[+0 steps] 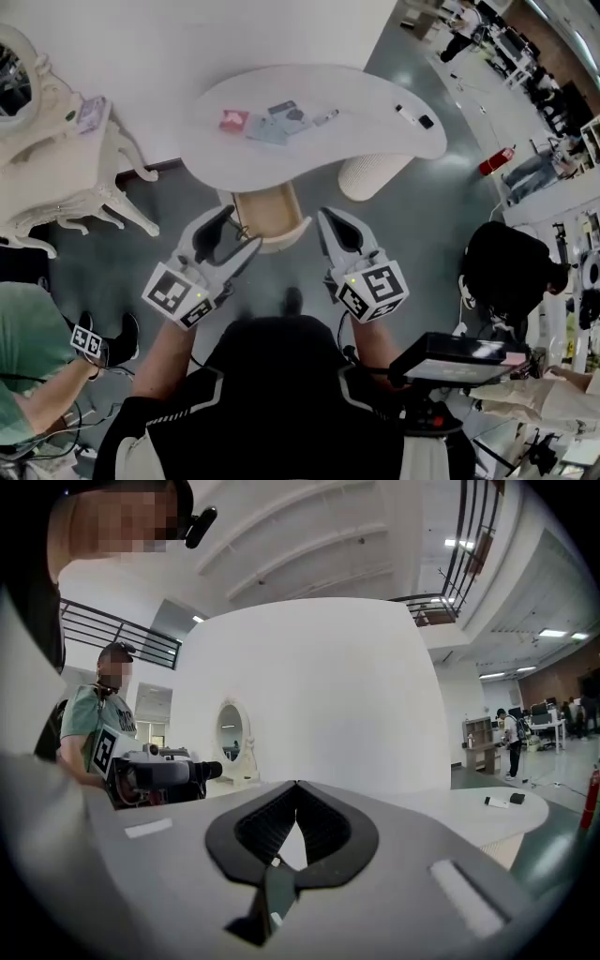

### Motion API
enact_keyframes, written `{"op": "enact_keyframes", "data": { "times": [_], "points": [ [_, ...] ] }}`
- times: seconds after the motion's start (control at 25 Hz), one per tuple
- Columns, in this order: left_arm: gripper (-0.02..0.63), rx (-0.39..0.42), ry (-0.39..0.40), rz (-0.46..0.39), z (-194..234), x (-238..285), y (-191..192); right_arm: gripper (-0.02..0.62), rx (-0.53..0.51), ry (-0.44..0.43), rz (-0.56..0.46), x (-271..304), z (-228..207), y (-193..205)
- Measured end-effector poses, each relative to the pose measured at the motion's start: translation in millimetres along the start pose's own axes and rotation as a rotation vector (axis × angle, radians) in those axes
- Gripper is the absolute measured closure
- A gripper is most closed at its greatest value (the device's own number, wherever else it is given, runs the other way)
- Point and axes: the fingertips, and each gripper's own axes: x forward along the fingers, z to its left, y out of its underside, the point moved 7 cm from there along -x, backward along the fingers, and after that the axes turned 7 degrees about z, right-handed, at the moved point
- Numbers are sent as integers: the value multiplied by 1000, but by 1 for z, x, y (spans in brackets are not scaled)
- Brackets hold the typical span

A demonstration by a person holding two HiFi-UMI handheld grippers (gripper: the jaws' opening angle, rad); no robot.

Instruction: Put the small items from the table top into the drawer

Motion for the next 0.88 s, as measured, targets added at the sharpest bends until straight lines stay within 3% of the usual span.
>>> {"op": "enact_keyframes", "data": {
  "times": [0.56, 0.72, 0.88],
  "points": [
    [322, 24, -42, 74, 5, 113, 1, 592, 7, -100, -35, 26, -115, -7],
    [322, 84, -15, 136, 8, 139, 5, 592, 22, -100, -20, 32, -138, 0],
    [322, 84, 2, 154, 22, 148, 12, 592, 36, -89, -8, 37, -146, 2]
  ]
}}
